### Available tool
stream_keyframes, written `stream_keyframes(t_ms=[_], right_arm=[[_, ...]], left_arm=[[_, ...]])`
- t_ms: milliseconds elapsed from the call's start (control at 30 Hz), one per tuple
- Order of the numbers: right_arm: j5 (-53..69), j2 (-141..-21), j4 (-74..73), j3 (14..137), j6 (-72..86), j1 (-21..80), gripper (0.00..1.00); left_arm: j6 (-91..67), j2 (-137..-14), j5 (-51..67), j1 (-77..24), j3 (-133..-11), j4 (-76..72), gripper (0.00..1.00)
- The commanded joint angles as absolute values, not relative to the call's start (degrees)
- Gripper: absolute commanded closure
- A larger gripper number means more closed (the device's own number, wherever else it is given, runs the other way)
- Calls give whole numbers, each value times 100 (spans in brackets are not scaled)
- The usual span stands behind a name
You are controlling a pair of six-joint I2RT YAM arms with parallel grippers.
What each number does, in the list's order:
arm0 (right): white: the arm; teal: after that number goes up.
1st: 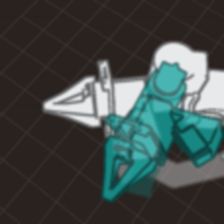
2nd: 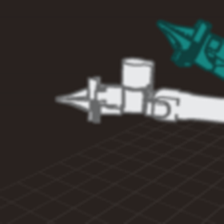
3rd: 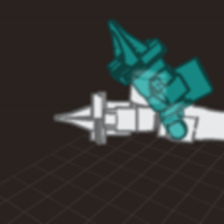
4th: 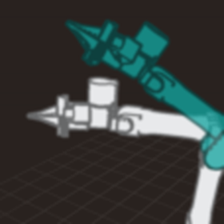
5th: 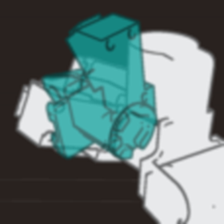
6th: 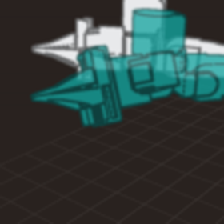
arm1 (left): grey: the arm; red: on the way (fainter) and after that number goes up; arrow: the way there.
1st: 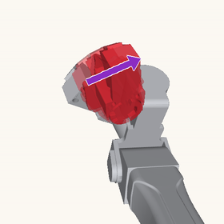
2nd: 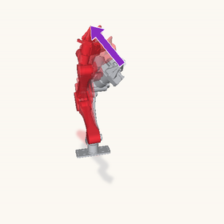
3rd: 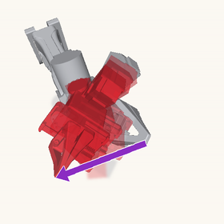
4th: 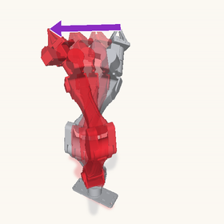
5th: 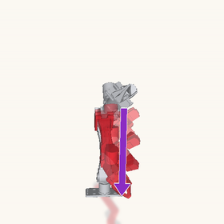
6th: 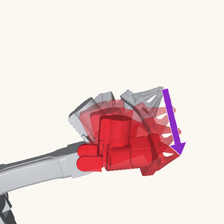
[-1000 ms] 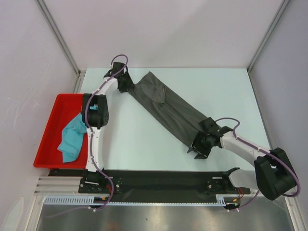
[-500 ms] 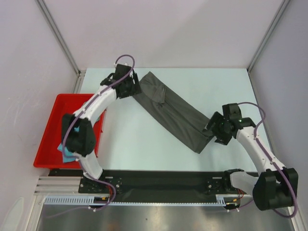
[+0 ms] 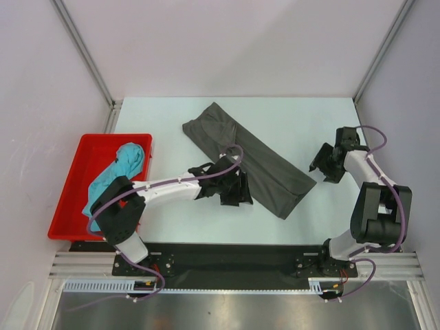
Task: Fold and stack the t-shirts
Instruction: Fold the tshirt
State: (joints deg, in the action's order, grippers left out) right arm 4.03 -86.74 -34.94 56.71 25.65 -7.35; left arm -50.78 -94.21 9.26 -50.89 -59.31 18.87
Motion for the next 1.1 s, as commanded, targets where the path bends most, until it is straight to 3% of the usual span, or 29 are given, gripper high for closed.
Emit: stream_keyframes(t_ms=[0, 167, 367, 533, 1067], right_arm=[[430, -8859, -3156, 6108, 1777, -887, 30], [948, -9219, -2849, 6293, 819, -888, 37], [1581, -9343, -2287, 5995, 160, -853, 33], [1652, -9167, -2031, 5354, -228, -852, 32], [1468, -9273, -2153, 5195, -378, -940, 60]], left_arm=[[-5458, -9229, 905, -4914, -5978, 1293, 37], [-4967, -8896, 1072, -3879, -5906, 1441, 30], [-4370, -8842, 1362, -3016, -6187, 1748, 30], [-4210, -9017, 1669, -2857, -6267, 1960, 30], [-4307, -9026, 2294, -3340, -5669, 1907, 37]])
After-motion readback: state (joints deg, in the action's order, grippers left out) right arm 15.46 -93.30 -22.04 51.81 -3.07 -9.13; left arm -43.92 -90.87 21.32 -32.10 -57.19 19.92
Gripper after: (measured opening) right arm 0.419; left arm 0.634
